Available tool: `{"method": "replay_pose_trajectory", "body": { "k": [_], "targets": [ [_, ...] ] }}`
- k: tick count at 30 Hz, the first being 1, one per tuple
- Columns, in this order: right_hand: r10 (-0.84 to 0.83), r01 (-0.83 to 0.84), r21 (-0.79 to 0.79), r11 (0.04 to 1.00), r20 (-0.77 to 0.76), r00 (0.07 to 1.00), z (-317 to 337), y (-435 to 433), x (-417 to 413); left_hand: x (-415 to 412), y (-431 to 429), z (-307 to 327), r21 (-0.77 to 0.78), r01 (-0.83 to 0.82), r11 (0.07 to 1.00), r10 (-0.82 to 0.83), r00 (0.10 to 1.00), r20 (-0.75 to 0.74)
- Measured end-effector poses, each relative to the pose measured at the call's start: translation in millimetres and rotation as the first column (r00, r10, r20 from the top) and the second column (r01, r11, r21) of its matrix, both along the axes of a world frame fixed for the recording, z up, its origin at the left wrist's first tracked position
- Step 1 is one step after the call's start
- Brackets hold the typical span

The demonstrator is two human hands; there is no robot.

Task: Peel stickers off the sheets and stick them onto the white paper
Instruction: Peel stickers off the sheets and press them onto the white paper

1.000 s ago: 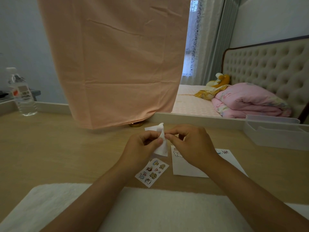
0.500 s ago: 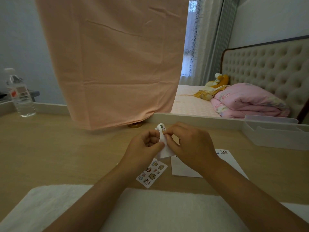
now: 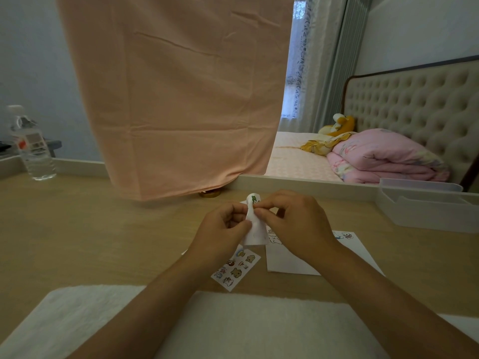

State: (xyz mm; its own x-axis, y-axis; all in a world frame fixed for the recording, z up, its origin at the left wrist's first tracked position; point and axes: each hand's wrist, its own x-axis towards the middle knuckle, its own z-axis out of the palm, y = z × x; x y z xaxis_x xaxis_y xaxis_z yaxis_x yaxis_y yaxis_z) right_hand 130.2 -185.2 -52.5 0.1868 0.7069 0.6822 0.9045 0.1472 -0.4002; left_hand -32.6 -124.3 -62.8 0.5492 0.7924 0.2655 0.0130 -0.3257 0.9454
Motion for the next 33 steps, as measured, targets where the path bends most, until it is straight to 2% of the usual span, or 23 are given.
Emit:
{"method": "replay_pose_trajectory", "body": {
  "k": [3, 7, 10, 14, 19, 21, 27, 33],
  "targets": [
    [-0.023, 0.021, 0.027, 0.999, 0.074, 0.997, 0.0, -0.9, -1.1, 0.8, 0.2, -0.8, 0.001, -0.012, 1.0, 0.012, 1.0, 0.005],
    [-0.045, 0.017, 0.108, 0.994, 0.26, 0.965, 4.4, -3.8, -4.4, 3.0, -3.3, 2.3, -0.044, -0.032, 0.999, 0.035, 0.997, 0.07],
    [-0.063, 0.019, 0.143, 0.989, 0.307, 0.95, 6.1, -4.8, -5.4, 4.7, -3.6, 2.7, -0.043, -0.073, 0.996, 0.076, 0.994, 0.081],
    [-0.073, 0.051, 0.097, 0.994, 0.242, 0.967, 4.9, -4.7, -6.2, 5.5, -4.2, 2.3, -0.057, -0.103, 0.993, 0.108, 0.989, 0.098],
    [-0.058, 0.056, -0.085, 0.995, -0.03, 0.998, 5.7, -1.9, -5.0, 8.1, -4.7, 0.1, -0.105, -0.12, 0.987, 0.133, 0.983, 0.129],
    [-0.032, 0.021, -0.138, 0.99, -0.081, 0.996, 4.7, -0.4, -4.1, 8.8, -5.6, -1.1, -0.115, -0.12, 0.986, 0.134, 0.982, 0.132],
    [0.014, -0.017, -0.215, 0.976, -0.015, 1.0, 5.9, -3.2, -3.9, 9.1, -5.1, -4.5, -0.093, -0.128, 0.987, 0.14, 0.981, 0.134],
    [-0.049, 0.051, -0.106, 0.993, 0.019, 0.999, 7.3, -3.5, -5.1, 9.0, -2.5, -5.9, -0.024, -0.105, 0.994, 0.107, 0.988, 0.114]
  ]
}}
